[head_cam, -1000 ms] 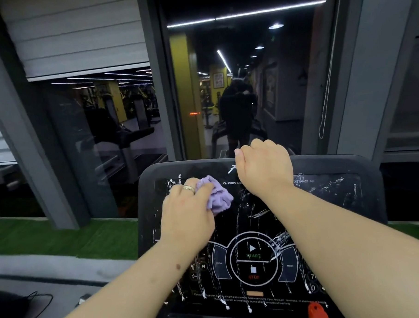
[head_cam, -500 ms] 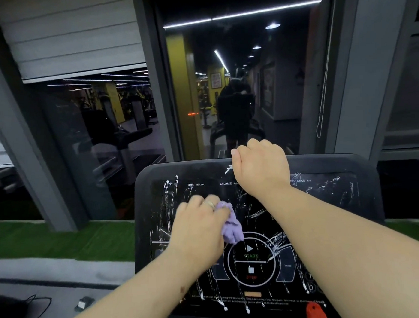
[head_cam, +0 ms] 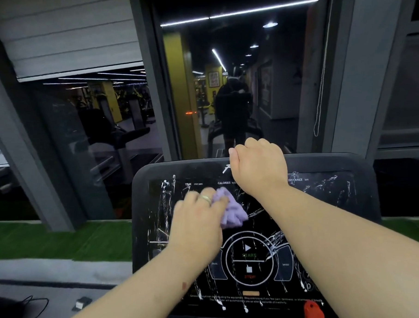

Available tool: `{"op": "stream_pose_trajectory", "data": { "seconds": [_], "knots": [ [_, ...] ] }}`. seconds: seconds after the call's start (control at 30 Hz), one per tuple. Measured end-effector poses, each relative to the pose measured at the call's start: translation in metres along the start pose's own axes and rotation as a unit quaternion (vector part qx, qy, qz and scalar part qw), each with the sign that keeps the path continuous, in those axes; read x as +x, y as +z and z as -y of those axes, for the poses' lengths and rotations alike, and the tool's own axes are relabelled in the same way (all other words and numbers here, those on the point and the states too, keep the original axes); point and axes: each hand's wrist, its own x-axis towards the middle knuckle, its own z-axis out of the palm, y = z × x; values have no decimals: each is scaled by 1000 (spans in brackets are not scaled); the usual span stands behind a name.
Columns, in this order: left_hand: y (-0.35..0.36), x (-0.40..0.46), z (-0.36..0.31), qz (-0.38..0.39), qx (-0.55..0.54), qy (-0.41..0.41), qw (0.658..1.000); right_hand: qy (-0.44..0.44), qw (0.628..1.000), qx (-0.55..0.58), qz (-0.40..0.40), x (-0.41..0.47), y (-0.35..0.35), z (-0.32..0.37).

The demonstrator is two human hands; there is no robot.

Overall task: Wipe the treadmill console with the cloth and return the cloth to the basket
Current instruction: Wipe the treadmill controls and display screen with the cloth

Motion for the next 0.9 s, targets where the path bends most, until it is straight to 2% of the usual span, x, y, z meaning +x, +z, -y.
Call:
{"op": "stream_pose_trajectory", "data": {
  "seconds": [0.1,0.23,0.27,0.37,0.4,0.43,0.53,0.57,0.7,0.73,0.83,0.9],
  "knots": [
    [2,-7,-4,25,34,80,996,0,1000,4,-7,0,1,-1],
    [-5,10,8,-16,-7,-14,1000,4,1000,4,-11,0,3,0],
    [-2,6,6,-19,-11,-7,1000,3,1000,3,-12,0,4,0],
    [4,-14,-11,39,14,85,995,-1,1000,2,-11,0,3,-1],
    [2,-12,-9,36,18,98,994,0,1000,3,-12,0,3,-1],
    [0,-4,-2,35,11,77,996,1,1000,5,-13,0,3,0],
    [-12,19,16,-24,-50,-65,996,5,1000,5,-17,0,4,0],
    [-10,17,16,-23,-54,-67,996,4,1000,3,-15,0,5,0],
    [4,-12,-4,48,7,72,996,1,1000,3,-14,0,3,-1],
    [2,-9,1,46,6,75,996,1,1000,3,-15,0,3,-1],
    [-9,16,23,-15,-35,-40,998,3,1000,0,-15,0,3,0],
    [-7,12,24,-30,-56,-55,996,1,1000,1,-18,-1,3,0]
  ]
}}
